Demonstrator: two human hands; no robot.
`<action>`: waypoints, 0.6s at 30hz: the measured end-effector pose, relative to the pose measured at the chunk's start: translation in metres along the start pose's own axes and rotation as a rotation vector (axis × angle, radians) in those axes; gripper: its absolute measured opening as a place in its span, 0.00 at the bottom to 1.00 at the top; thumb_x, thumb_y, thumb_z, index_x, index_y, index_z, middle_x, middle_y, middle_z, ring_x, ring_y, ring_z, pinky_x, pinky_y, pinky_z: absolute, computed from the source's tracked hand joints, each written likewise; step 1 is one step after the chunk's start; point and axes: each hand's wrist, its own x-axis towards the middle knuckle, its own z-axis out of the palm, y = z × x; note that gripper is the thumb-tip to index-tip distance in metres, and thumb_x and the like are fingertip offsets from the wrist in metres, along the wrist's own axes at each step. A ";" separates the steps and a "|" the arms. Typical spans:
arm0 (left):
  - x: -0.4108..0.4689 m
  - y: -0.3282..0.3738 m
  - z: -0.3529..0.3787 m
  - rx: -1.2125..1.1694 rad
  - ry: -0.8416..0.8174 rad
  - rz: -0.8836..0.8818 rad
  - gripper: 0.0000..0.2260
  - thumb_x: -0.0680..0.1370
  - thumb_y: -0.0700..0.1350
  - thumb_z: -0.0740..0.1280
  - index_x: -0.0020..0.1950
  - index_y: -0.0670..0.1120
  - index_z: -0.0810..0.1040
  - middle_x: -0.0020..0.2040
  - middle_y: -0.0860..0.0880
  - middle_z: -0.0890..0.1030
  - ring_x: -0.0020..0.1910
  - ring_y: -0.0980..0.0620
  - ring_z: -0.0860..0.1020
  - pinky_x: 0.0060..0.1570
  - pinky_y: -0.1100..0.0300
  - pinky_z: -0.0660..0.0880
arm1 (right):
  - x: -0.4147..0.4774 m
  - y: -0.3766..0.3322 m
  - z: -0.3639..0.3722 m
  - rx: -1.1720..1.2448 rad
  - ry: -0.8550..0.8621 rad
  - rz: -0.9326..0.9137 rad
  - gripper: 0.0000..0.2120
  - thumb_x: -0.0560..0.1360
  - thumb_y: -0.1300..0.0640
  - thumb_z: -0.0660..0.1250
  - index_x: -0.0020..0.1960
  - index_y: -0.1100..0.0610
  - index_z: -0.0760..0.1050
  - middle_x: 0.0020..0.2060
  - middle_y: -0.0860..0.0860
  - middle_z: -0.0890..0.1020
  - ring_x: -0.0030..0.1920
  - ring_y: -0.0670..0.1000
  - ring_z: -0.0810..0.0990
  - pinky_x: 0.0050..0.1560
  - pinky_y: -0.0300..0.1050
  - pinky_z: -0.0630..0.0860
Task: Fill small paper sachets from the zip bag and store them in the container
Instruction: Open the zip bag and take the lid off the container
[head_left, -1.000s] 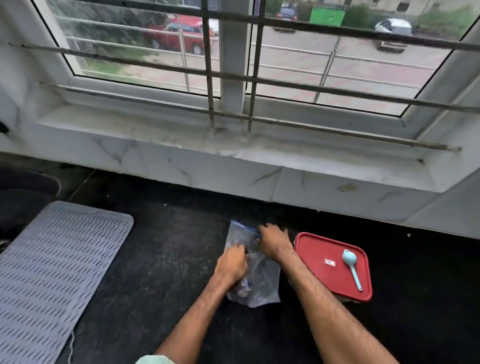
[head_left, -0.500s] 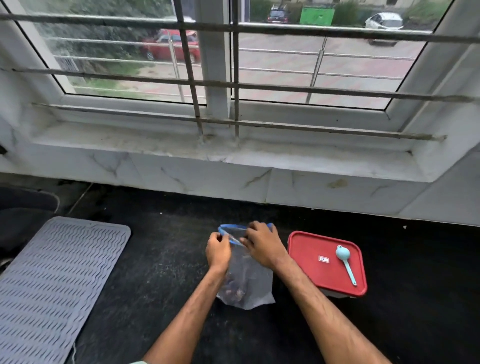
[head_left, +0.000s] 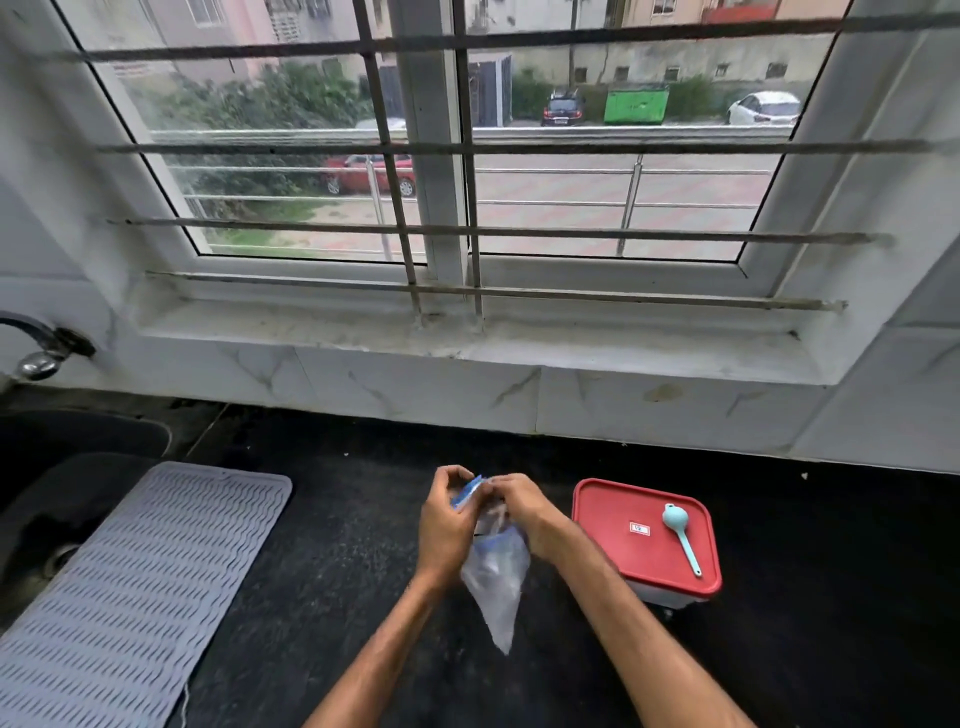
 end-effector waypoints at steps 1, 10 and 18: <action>-0.003 0.002 -0.003 0.070 -0.040 0.072 0.08 0.76 0.47 0.72 0.53 0.50 0.76 0.45 0.50 0.83 0.42 0.56 0.83 0.42 0.62 0.80 | -0.004 -0.002 -0.003 0.074 -0.030 0.062 0.14 0.76 0.65 0.59 0.35 0.60 0.77 0.29 0.53 0.80 0.30 0.47 0.78 0.34 0.40 0.74; -0.009 -0.006 0.003 0.278 0.283 -0.187 0.13 0.84 0.45 0.57 0.50 0.39 0.78 0.44 0.44 0.82 0.47 0.44 0.80 0.41 0.58 0.67 | -0.032 0.026 0.011 -1.160 0.408 -0.513 0.21 0.72 0.45 0.69 0.60 0.53 0.70 0.51 0.49 0.75 0.52 0.52 0.74 0.48 0.50 0.75; -0.023 0.004 0.004 -0.397 0.474 -0.557 0.12 0.85 0.46 0.53 0.53 0.38 0.70 0.42 0.41 0.75 0.36 0.50 0.74 0.34 0.59 0.71 | -0.078 0.054 0.033 -1.401 0.341 -0.442 0.09 0.70 0.55 0.73 0.49 0.56 0.79 0.44 0.52 0.81 0.47 0.54 0.80 0.44 0.51 0.75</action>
